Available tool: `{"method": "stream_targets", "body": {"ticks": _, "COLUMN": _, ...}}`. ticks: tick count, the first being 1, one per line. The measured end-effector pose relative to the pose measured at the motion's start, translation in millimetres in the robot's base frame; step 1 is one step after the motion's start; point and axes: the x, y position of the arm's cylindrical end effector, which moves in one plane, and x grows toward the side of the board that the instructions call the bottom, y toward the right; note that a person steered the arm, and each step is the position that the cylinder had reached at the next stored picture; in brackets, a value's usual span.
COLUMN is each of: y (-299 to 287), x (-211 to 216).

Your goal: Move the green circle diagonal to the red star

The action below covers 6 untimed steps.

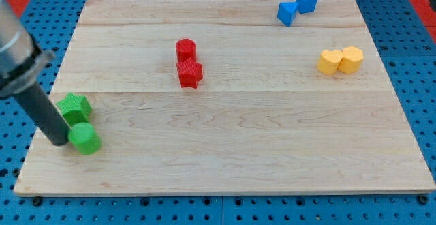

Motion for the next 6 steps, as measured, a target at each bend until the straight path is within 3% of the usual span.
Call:
{"method": "stream_targets", "body": {"ticks": 2, "y": 32, "x": 33}}
{"method": "stream_targets", "body": {"ticks": 4, "y": 100, "x": -25}}
{"method": "stream_targets", "body": {"ticks": 5, "y": 107, "x": -32}}
{"method": "stream_targets", "body": {"ticks": 6, "y": 78, "x": -35}}
